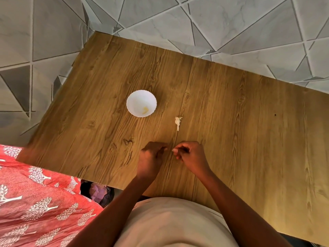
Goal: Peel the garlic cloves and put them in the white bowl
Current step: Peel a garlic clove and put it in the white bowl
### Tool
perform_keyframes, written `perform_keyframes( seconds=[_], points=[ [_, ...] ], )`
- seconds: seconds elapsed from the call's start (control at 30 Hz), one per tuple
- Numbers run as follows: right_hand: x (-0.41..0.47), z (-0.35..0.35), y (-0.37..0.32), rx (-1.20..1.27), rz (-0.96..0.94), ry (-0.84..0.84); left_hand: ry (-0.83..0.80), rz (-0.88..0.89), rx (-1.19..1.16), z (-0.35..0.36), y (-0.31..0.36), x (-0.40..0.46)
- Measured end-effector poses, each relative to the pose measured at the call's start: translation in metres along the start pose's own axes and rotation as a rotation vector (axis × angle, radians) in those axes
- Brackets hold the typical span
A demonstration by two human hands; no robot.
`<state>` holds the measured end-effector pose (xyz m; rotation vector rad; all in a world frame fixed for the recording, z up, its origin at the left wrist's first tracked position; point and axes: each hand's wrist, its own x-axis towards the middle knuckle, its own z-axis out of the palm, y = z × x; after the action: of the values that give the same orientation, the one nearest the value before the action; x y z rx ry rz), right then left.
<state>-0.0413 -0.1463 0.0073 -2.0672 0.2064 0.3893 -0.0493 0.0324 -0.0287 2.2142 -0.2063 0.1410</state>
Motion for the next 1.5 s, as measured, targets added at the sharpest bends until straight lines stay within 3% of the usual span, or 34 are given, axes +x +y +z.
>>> perform_keyframes(
  seconds=[0.17, 0.4, 0.57, 0.7, 0.97, 1.2, 1.33, 1.5],
  points=[
    [0.005, 0.007, 0.0, -0.022, 0.078, 0.045, -0.017, 0.072, 0.121, 0.005, -0.018, -0.013],
    [0.035, 0.025, 0.005, -0.227, 0.21, 0.094, -0.024, 0.109, 0.099, 0.009, -0.028, -0.013],
    [0.054, 0.023, -0.006, -0.228, 0.311, 0.023, -0.01, 0.108, 0.077, 0.009, -0.028, -0.012],
    [0.051, 0.024, -0.013, -0.358, 0.251, 0.012, -0.01, 0.107, 0.065, 0.008, -0.028, -0.01],
    [0.016, 0.019, -0.014, -0.133, 0.175, 0.094, -0.01, 0.096, 0.053, 0.007, -0.028, -0.01],
    [0.019, 0.029, -0.011, -0.34, 0.078, 0.126, -0.009, 0.09, 0.023, 0.006, -0.028, -0.011],
    [0.015, 0.033, -0.013, -0.613, -0.044, 0.118, -0.009, 0.083, 0.022, 0.006, -0.027, -0.01],
    [0.017, 0.033, -0.022, -0.672, 0.001, 0.084, -0.002, 0.092, 0.031, 0.004, -0.025, -0.01]
  ],
)
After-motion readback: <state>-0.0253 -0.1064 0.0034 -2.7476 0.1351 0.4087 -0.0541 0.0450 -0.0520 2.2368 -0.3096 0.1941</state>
